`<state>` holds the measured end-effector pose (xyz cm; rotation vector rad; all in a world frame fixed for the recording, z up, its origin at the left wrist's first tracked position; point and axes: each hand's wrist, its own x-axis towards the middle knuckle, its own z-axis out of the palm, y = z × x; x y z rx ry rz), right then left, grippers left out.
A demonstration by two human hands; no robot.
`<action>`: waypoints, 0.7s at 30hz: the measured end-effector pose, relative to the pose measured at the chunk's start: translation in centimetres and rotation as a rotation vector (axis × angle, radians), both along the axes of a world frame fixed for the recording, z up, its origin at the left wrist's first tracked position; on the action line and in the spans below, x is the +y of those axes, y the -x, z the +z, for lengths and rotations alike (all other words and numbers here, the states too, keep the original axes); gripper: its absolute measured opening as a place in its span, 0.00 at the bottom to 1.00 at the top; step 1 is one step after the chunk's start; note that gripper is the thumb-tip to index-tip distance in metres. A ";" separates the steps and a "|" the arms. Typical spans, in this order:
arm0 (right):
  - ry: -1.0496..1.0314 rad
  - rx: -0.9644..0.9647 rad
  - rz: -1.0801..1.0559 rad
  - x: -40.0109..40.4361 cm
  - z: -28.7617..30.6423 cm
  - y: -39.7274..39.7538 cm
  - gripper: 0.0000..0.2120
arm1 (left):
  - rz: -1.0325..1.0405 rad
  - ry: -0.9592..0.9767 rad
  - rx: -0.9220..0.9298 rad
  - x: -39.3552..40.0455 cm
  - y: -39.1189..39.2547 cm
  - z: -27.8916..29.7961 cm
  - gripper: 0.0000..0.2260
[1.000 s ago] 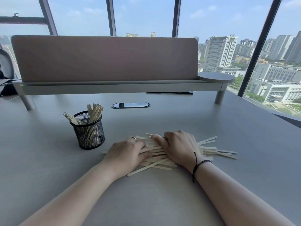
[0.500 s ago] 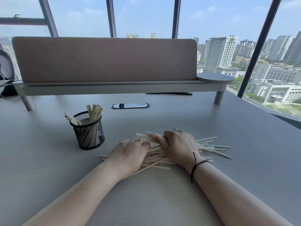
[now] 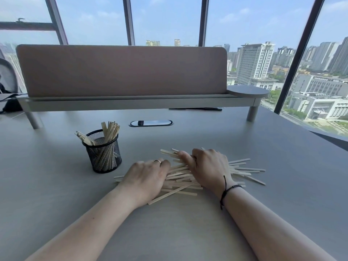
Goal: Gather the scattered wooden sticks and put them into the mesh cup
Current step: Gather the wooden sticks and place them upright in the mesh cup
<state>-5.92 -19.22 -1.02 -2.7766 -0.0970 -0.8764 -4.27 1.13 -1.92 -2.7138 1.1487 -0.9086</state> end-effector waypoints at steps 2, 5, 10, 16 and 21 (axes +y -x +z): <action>0.007 0.000 -0.002 0.0 -0.1 0.0 0.40 | -0.020 0.008 0.000 0.4 0.0 0.0 0.07; 0.017 0.009 0.000 0.0 -0.3 0.2 0.42 | -0.008 0.001 0.012 1.0 -0.1 0.4 0.11; 0.025 0.017 -0.009 -0.4 0.6 0.5 0.42 | 0.054 0.066 0.090 2.4 -0.1 1.0 0.21; 0.045 0.025 -0.028 -1.3 2.0 0.7 0.42 | 0.147 0.142 0.276 3.3 0.5 2.6 0.17; -0.021 0.095 -0.105 -1.6 3.2 0.9 0.36 | 0.124 0.285 0.332 4.7 -0.2 2.7 0.15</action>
